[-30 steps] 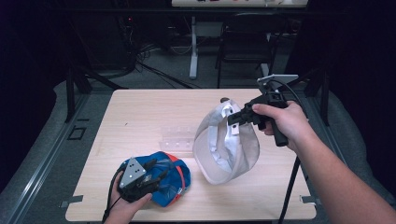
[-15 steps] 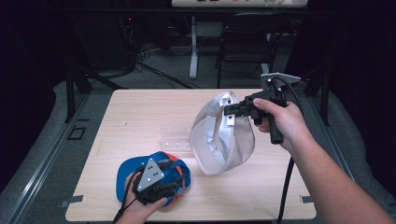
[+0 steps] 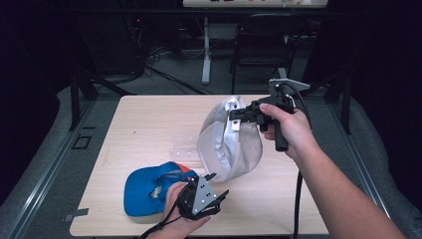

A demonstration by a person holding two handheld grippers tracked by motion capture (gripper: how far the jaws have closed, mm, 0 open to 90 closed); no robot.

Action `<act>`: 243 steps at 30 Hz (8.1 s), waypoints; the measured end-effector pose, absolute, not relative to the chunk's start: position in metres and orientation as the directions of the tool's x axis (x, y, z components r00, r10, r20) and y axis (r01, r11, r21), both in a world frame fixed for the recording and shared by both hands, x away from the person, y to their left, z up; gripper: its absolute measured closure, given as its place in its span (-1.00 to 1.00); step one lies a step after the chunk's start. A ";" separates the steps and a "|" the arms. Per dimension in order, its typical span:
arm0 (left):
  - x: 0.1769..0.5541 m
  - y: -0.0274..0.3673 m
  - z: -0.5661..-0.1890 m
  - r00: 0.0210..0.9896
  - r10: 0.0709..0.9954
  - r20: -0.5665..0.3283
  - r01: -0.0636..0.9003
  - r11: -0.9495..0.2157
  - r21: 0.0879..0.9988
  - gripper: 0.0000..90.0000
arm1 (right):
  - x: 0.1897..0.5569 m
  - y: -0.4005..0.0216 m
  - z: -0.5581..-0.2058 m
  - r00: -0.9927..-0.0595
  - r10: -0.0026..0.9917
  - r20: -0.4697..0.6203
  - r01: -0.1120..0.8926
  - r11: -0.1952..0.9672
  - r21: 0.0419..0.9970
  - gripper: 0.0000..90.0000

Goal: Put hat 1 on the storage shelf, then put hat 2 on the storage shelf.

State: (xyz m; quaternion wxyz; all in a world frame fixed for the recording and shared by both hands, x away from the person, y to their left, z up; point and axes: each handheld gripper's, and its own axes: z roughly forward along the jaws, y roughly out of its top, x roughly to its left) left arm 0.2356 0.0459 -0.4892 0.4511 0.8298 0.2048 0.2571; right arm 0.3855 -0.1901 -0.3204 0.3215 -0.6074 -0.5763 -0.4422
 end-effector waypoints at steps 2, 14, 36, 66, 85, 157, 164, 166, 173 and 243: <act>0.239 0.041 -0.492 0.766 0.587 0.261 0.110 -0.520 0.847 -0.06 | 0.387 -0.188 -0.321 -0.053 0.408 0.911 0.984 -0.133 0.117 0.81; 0.261 0.043 -0.494 0.690 0.680 0.249 0.215 -0.520 0.827 0.35 | 0.389 -0.179 -0.317 -0.063 0.389 0.919 0.982 -0.141 0.126 0.81; 0.324 0.096 -0.480 0.748 0.664 0.012 0.331 -0.388 0.860 0.71 | 0.410 -0.160 -0.319 -0.079 0.425 0.902 0.970 -0.175 0.167 0.80; 0.364 0.103 -0.497 0.741 0.662 -0.114 0.400 -0.299 0.866 0.73 | 0.441 -0.144 -0.338 -0.042 0.441 0.897 0.965 -0.213 0.150 0.80; 0.367 0.081 -0.506 0.763 0.623 -0.172 0.411 -0.262 0.873 0.73 | 0.439 -0.147 -0.333 -0.059 0.458 0.887 0.965 -0.203 0.169 0.80; 0.298 0.205 -0.513 0.600 0.777 -0.188 0.498 -0.179 0.849 0.11 | 0.412 -0.154 -0.338 -0.203 0.633 0.747 0.938 -0.094 0.334 0.43; 0.293 0.219 -0.518 0.582 0.796 -0.165 0.504 -0.195 0.841 0.09 | 0.389 -0.160 -0.335 -0.252 0.668 0.700 0.923 -0.051 0.382 0.40; 0.292 0.220 -0.519 0.577 0.801 -0.158 0.503 -0.196 0.842 0.07 | 0.384 -0.162 -0.337 -0.260 0.668 0.697 0.921 -0.044 0.386 0.40; 0.290 0.224 -0.523 0.561 0.817 -0.133 0.491 -0.198 0.848 0.02 | 0.366 -0.169 -0.349 -0.269 0.678 0.684 0.917 -0.037 0.397 0.41; 0.293 0.234 -0.535 0.550 0.824 -0.135 0.528 -0.218 0.821 0.03 | 0.315 -0.087 -0.549 -0.357 0.577 0.735 0.922 0.094 0.375 0.23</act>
